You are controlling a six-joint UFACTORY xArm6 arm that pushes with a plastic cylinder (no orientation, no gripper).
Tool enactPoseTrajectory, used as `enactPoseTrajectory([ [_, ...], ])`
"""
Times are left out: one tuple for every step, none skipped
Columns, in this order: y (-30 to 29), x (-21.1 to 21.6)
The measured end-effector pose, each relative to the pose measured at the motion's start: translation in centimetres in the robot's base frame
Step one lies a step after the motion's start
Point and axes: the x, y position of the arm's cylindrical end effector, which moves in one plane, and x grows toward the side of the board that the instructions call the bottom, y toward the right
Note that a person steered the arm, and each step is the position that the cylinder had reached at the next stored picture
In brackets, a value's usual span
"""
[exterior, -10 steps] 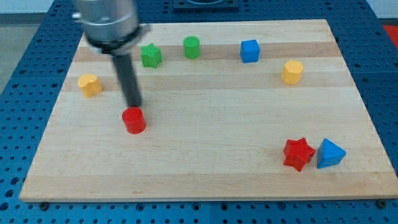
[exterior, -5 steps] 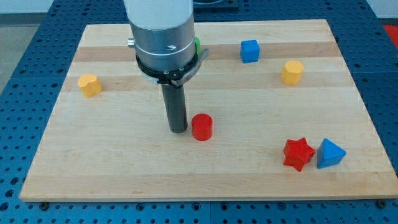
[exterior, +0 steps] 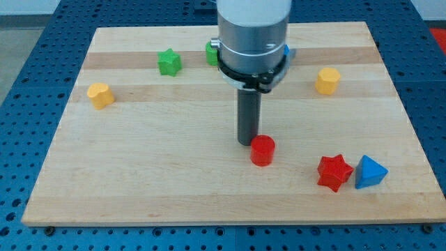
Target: Push the red circle into the let of the red star
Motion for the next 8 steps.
enactPoseTrajectory([
  [2.3, 2.8],
  [2.4, 3.3],
  [-0.9, 3.3],
  [-1.9, 5.5],
  [2.4, 5.8],
  [6.5, 5.8],
  [6.0, 5.7],
  [0.4, 3.7],
])
